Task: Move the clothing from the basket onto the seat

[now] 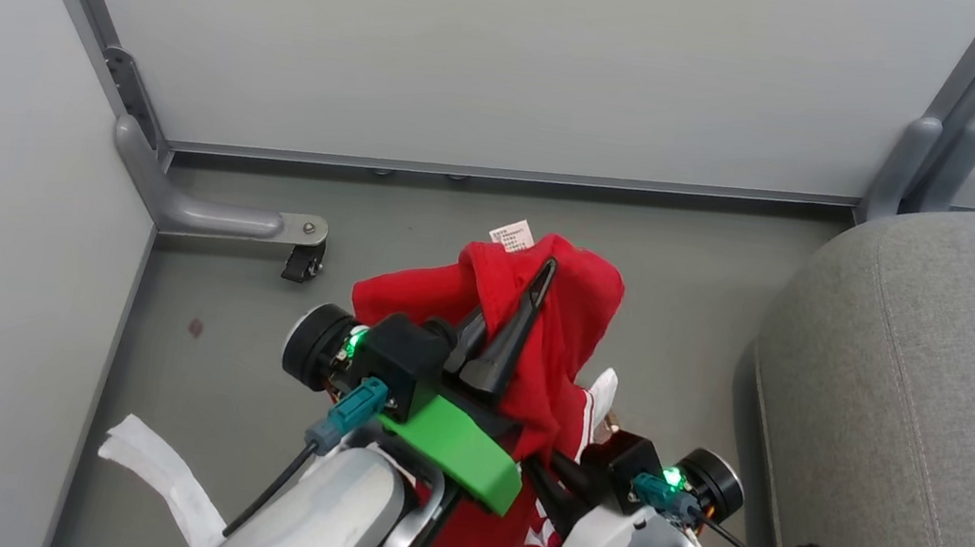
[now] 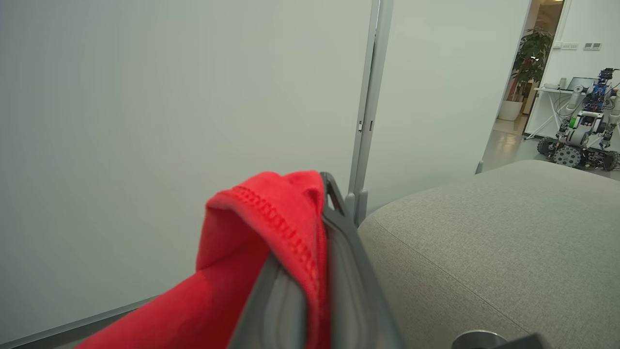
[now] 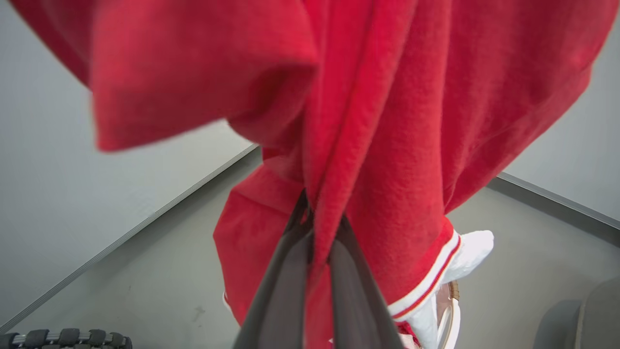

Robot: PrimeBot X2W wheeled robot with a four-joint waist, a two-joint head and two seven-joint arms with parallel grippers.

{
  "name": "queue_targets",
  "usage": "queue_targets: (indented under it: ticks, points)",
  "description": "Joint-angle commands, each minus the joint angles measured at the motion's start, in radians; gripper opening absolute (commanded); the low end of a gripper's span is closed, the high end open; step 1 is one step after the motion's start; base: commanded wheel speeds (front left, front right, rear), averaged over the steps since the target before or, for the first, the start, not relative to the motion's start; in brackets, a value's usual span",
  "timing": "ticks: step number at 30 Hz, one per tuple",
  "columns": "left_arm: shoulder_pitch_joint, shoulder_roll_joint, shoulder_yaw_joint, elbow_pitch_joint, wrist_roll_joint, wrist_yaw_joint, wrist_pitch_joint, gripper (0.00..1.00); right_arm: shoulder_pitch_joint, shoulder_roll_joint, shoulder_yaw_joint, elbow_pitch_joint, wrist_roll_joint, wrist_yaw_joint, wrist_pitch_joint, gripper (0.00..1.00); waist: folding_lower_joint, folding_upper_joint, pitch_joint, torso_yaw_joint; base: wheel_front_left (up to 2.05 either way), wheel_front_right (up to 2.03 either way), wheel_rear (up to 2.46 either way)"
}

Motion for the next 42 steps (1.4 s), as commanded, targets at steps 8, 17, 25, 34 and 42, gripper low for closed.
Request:
queue_targets:
  ticks: [8,17,25,34,42]
  points:
    - [0.003,0.001,0.049,0.014,0.015,0.002,-0.001,0.00,0.097,-0.006,-0.079,0.042,-0.033,-0.001,-0.001,0.00,0.0000,0.0000,-0.007,-0.025,0.00,0.00,0.00]
    - [0.041,0.002,0.090,0.055,0.050,-0.004,-0.001,1.00,0.162,-0.006,-0.261,-0.117,-0.101,-0.001,-0.002,0.00,0.0000,0.0000,-0.005,-0.069,0.00,0.00,0.00]
    - [0.078,0.002,0.146,0.129,0.087,-0.016,0.000,1.00,0.228,-0.005,-0.448,-0.344,-0.139,-0.001,-0.002,0.00,0.0000,0.0000,0.003,-0.160,0.00,0.00,0.00]
    - [0.119,0.002,0.226,0.171,0.137,-0.036,0.000,1.00,0.261,-0.006,-0.528,-0.460,-0.130,-0.001,-0.002,0.00,0.0000,0.0000,0.030,-0.327,0.00,0.00,0.00]
    - [0.134,0.002,0.256,0.168,0.147,-0.038,0.000,1.00,0.266,-0.005,-0.622,-0.525,-0.116,-0.001,-0.002,0.00,0.0000,0.0000,0.050,-0.487,0.00,0.00,0.00]
